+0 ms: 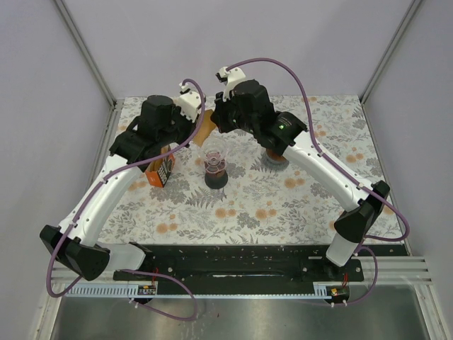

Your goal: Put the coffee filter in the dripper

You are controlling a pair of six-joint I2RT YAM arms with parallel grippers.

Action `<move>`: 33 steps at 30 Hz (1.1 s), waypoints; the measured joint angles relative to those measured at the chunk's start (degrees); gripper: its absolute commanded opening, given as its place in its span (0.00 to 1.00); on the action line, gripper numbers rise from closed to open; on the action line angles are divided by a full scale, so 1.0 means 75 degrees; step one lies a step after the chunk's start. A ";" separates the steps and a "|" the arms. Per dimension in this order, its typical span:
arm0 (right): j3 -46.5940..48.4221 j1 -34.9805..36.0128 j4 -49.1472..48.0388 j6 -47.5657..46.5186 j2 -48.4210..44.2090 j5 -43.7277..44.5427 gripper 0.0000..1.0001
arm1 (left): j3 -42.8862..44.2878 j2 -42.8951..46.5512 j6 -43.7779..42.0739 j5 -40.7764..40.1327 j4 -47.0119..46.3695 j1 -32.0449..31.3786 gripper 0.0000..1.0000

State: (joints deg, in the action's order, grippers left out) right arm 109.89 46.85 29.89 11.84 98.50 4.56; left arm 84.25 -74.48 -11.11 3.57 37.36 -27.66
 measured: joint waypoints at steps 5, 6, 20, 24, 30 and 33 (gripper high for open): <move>-0.0134 -0.0073 -0.0006 0.0009 -0.0032 -0.0099 0.11 | -0.0064 0.0000 0.0137 -0.0020 -0.0099 0.0000 0.00; -0.0175 -0.0093 -0.0006 0.0006 -0.0035 -0.0099 0.20 | -0.0064 0.0000 0.0233 -0.0015 -0.0099 0.0000 0.00; -0.0752 -0.0119 -0.0265 0.0286 -0.0009 -0.0271 0.22 | 0.0093 -0.0003 0.1757 0.0332 0.0050 0.0047 0.00; -0.1017 -0.0119 -0.0280 0.0303 -0.0003 -0.0204 0.02 | 0.0137 -0.0003 0.1958 0.0455 0.0041 0.0198 0.00; -0.0877 -0.0131 0.0128 0.0146 0.0012 -0.0152 0.00 | 0.0134 -0.0003 0.1941 0.0705 0.0102 0.0332 0.00; -0.0373 -0.0169 0.0726 0.0067 0.0187 -0.0370 0.00 | 0.0131 -0.0003 0.1856 0.0906 0.0335 0.0332 0.00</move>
State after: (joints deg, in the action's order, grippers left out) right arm 107.09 45.58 35.33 12.34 99.90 1.78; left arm 85.23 -74.50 2.81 10.37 39.88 -25.17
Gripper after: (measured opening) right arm 0.018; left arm 0.013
